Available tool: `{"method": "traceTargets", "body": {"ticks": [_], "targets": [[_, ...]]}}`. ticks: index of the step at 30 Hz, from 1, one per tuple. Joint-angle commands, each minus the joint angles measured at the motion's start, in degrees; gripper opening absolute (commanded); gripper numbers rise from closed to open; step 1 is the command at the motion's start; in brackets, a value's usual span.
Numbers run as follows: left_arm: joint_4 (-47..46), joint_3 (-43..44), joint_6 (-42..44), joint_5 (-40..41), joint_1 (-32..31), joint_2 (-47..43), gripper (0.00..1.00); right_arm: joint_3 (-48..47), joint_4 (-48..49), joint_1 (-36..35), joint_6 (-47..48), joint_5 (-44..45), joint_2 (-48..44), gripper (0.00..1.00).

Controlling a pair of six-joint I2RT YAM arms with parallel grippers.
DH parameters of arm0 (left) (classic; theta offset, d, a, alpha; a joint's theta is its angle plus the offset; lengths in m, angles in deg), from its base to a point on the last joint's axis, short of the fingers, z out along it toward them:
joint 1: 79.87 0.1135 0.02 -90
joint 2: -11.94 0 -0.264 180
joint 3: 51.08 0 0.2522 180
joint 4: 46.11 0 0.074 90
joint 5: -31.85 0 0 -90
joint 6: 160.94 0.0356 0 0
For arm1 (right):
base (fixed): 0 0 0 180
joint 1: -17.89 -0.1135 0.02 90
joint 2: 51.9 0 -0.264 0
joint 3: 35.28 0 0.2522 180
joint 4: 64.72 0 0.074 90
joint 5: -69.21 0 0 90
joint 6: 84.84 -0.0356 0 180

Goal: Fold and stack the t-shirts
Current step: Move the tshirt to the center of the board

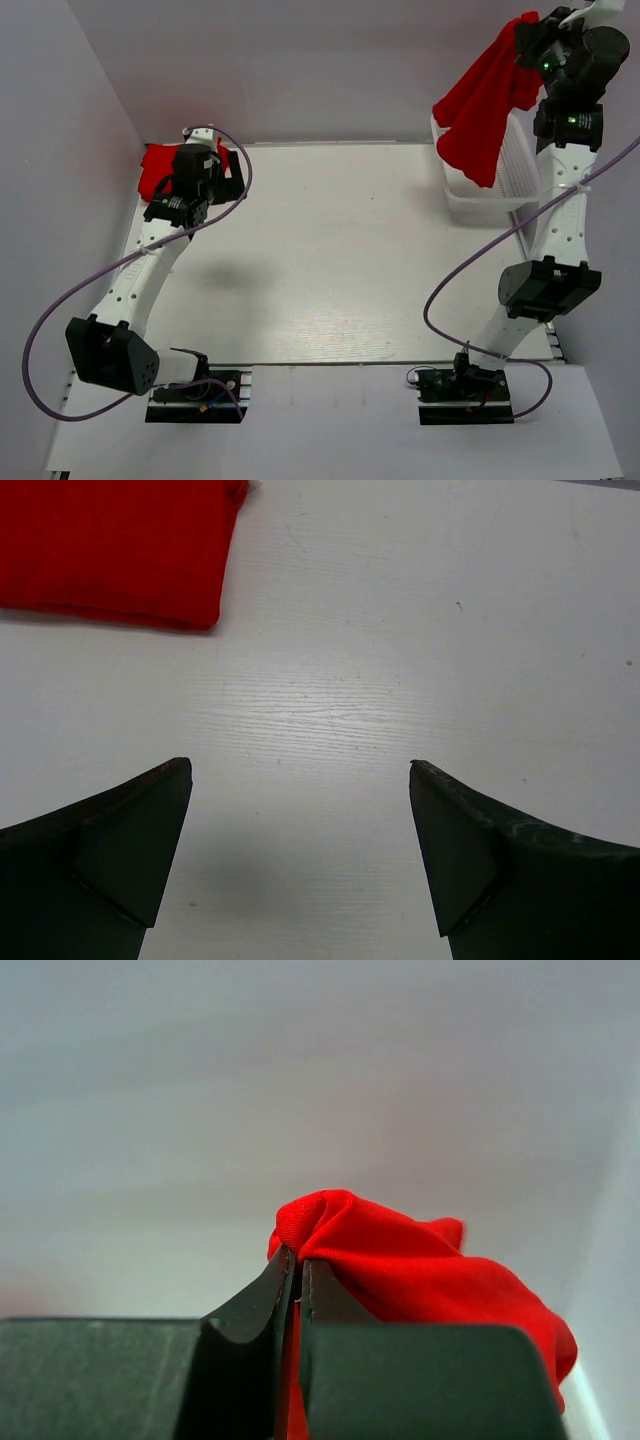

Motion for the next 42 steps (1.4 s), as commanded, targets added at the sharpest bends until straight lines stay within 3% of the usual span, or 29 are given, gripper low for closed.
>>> {"method": "traceTargets", "body": {"ticks": [1, 8, 17, 24, 28, 29, 32, 36, 37, 38, 39, 42], "targets": [[2.2, 2.9, -0.7, -2.1, 0.3, -2.2, 1.0, -2.7, 2.9, -2.4, 1.1, -14.8, -5.0, 0.0], [3.3, 2.9, -0.7, -2.1, 0.3, -2.8, 1.0, -4.2, 3.6, -8.1, -1.5, -22.9, -6.6, 0.0], [9.8, 7.6, -3.9, -0.7, 0.8, -0.1, 1.0, -1.9, -2.5, -20.5, -1.1, -25.4, -4.5, 0.0], [9.8, 8.1, -5.0, -1.4, 0.8, 1.6, 1.0, 8.4, -9.2, -32.9, 2.9, -18.8, -1.7, 0.0], [9.8, 8.1, -5.0, -0.8, 0.8, 2.8, 1.0, 21.1, -3.8, -35.5, 0.2, -13.4, -4.4, 0.0], [9.8, 8.1, -5.0, -0.8, 0.8, 2.8, 1.0, 29.4, 1.0, -36.5, -0.8, -9.8, -7.0, 0.0], [9.8, 7.6, -5.0, -0.8, 0.8, 3.4, 1.0, 36.8, 4.4, -38.1, -1.0, -5.0, -8.9, 0.0], [9.2, 6.2, -5.0, -2.0, 0.8, 3.4, 1.0, 39.8, -0.6, -40.4, 0.3, -0.8, -5.6, 0.01], [9.2, 5.4, -5.0, -2.0, 0.8, 3.4, 1.0, 39.9, -2.6, -40.9, 0.6, 0.7, -4.8, 0.35], [9.2, 5.4, -5.0, -2.0, 0.8, 3.9, 1.0, 39.9, -3.6, -41.1, 0.6, 1.4, -4.1, 0.58], [9.2, 4.8, -5.0, -2.0, 0.8, 3.9, 1.0, 38.8, -6.8, -41.6, 0.7, 1.9, -3.4, 0.89], [9.2, 4.7, -5.0, -2.5, 0.8, 3.9, 1.0, 35.8, -10.8, -41.9, 1.3, 8.5, -1.5, 0.9]]}}
